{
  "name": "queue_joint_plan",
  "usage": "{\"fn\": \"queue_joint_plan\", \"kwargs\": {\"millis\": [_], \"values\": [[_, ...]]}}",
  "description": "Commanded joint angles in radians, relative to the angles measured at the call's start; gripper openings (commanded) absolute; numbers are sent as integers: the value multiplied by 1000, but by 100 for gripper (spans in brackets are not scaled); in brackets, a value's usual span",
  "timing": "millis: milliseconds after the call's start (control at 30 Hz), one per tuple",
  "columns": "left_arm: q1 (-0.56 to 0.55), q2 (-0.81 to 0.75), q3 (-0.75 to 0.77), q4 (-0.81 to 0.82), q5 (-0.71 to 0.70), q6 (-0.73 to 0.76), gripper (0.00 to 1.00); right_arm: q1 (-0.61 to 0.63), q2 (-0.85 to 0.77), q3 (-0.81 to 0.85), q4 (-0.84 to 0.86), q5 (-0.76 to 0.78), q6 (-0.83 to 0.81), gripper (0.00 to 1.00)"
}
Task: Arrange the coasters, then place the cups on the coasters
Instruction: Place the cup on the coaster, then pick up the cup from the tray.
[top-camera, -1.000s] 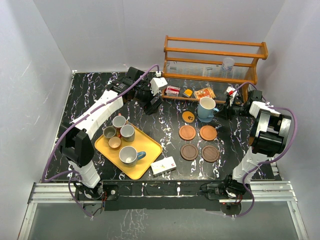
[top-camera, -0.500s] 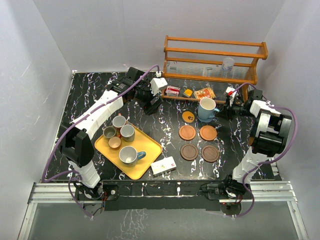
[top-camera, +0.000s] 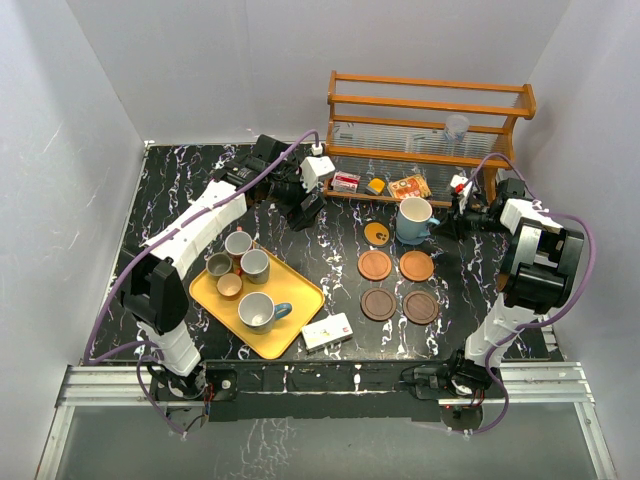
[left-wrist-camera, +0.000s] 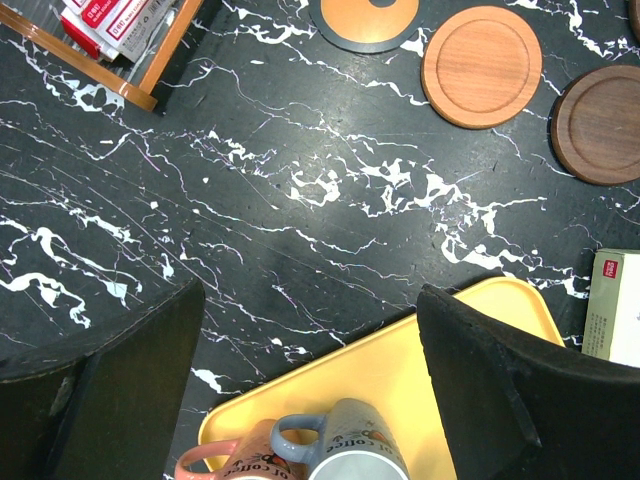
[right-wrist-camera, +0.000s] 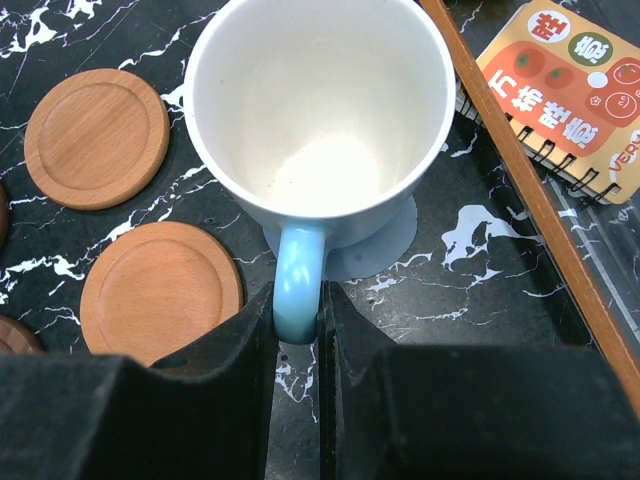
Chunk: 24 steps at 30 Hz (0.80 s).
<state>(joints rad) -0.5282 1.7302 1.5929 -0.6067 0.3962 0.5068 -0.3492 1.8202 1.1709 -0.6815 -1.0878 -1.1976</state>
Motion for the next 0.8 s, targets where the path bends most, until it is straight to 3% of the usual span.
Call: {"fn": "queue_joint_plan", "kwargs": {"millis": [0,400,600,767], "values": [[-4,-42,-5,-8,17,13,86,-9,-42,31,-30,11,-36,16],[-3,-65,-20,-35,-3,24,88,-10,-45,57,-33,47,-18,32],[-3,-101,-17,-145,-45,61,88,-9,-112,48,-38,71,28,47],[-3,-154,-41,-295,-77,89,88,-5,-179,42,-6,159,184,57]]}}
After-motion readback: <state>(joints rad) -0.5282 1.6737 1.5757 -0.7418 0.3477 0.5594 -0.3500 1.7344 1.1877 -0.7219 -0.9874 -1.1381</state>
